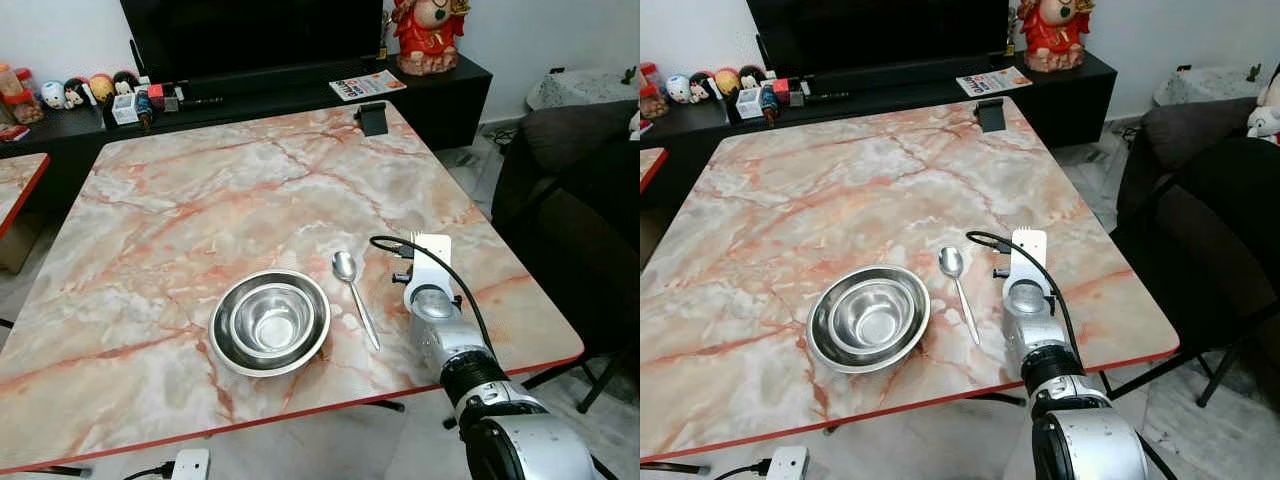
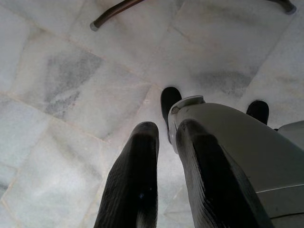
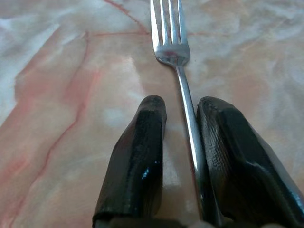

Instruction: Setting the table

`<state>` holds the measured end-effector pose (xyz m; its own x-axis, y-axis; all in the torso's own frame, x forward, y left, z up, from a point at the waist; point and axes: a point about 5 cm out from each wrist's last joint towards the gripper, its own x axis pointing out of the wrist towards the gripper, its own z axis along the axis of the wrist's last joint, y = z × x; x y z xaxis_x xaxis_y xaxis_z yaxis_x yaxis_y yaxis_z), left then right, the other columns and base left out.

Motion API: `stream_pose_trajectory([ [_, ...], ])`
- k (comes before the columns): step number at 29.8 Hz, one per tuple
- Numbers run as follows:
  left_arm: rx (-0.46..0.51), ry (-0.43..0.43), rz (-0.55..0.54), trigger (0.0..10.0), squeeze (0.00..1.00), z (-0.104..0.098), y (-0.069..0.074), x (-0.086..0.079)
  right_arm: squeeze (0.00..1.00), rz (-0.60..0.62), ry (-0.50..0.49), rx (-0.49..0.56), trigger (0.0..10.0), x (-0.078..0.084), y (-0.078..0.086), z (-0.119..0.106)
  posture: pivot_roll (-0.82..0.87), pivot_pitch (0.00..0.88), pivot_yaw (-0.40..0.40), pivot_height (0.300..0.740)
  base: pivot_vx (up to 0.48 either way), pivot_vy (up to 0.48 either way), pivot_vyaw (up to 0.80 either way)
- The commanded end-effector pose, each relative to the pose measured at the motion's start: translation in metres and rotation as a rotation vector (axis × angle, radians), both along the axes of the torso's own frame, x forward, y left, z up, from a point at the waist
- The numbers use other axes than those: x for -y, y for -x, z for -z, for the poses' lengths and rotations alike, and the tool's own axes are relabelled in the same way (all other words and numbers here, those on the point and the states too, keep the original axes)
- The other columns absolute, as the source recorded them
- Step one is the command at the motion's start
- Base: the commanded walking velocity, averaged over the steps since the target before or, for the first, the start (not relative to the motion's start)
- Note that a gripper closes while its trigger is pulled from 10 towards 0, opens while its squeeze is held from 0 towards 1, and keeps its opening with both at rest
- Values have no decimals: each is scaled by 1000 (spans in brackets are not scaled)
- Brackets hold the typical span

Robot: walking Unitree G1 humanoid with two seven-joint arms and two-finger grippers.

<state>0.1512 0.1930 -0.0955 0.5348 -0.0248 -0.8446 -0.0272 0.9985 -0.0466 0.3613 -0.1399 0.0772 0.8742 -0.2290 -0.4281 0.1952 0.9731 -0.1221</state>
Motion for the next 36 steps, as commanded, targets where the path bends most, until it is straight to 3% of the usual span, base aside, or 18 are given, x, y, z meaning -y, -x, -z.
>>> stream_pose_trajectory([
  [1,-24,2,-23,10000,0,2,6,-4,0,2,-3,-13,10000,-3,0,1,-23,0,63,740,0,0,0],
  [7,-28,5,-20,10000,0,2,7,-4,0,10,8,-32,10000,1,3,7,-23,0,63,740,0,0,0],
  [8,-29,7,-19,10000,0,2,7,-4,0,14,18,-41,8078,2,4,9,-21,0,62,740,0,0,0],
  [9,-30,8,-19,10000,0,3,8,-4,0,21,25,-49,4980,3,5,10,-21,0,63,740,0,0,0],
  [10,-30,8,-19,10000,0,3,8,-4,0,21,25,-49,4980,3,5,10,-21,0,63,740,0,0,0],
  [11,-31,9,-20,10000,0,3,8,-4,0,27,28,-54,2275,5,6,12,-20,0,61,740,0,0,0],
  [12,-31,9,-20,10000,0,3,8,-4,0,29,27,-56,2275,5,6,13,-20,0,61,740,0,0,0],
  [13,-32,10,-21,10000,0,3,9,-5,0,29,21,-63,1216,5,7,14,-20,0,61,740,0,0,0],
  [16,-36,11,-22,10000,0,3,10,-5,0,22,17,-80,0,5,10,19,-20,0,59,740,0,0,0],
  [30,-43,27,-29,10000,0,5,13,-2,0,23,28,-97,0,8,13,24,-19,0,51,740,0,0,0],
  [36,-41,24,-35,10000,0,4,12,-4,0,-109,-37,-86,0,-13,14,25,-15,0,54,740,0,0,0],
])
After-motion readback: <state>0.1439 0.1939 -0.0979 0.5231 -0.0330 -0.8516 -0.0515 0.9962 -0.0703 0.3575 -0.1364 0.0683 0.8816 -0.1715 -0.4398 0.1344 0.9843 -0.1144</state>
